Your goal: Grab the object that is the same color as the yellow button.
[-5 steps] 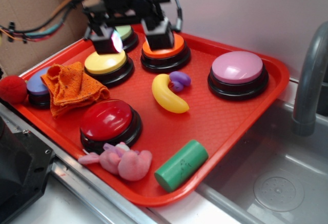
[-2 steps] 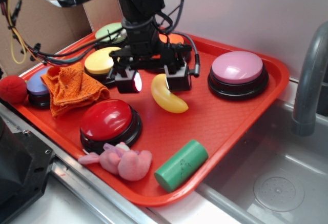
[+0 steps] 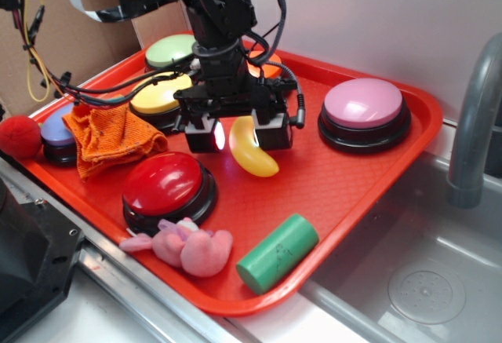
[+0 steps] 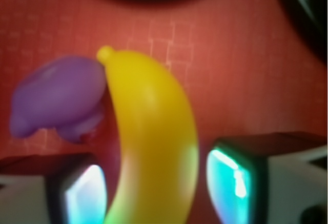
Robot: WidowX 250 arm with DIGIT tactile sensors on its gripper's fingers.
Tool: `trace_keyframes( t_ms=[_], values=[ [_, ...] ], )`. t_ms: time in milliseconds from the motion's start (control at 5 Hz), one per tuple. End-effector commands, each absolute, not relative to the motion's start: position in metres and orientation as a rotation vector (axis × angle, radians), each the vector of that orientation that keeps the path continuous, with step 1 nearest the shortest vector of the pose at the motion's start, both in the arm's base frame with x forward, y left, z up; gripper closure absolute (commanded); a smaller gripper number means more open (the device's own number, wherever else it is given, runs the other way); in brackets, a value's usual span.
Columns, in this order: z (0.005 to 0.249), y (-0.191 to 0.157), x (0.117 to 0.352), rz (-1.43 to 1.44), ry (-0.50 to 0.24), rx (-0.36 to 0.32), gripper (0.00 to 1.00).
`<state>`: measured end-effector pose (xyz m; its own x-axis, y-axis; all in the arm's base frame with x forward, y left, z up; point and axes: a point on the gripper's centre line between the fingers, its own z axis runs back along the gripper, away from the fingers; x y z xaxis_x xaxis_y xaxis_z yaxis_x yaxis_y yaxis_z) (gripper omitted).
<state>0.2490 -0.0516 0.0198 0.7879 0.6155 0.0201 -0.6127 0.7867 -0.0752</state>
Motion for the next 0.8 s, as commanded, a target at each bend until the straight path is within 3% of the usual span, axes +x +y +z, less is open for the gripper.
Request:
trace_keyframes(
  t_ms=[0,200,400,600],
  values=[
    [0.027,-0.043,0.255,0.673,-0.076,-0.08,1.0],
    [0.036,-0.04,0.257,0.645,-0.088,-0.072,1.0],
    [0.076,-0.026,0.265,0.565,-0.105,-0.002,1.0],
    [0.107,-0.017,0.268,0.477,-0.119,0.017,1.0]
  ],
)
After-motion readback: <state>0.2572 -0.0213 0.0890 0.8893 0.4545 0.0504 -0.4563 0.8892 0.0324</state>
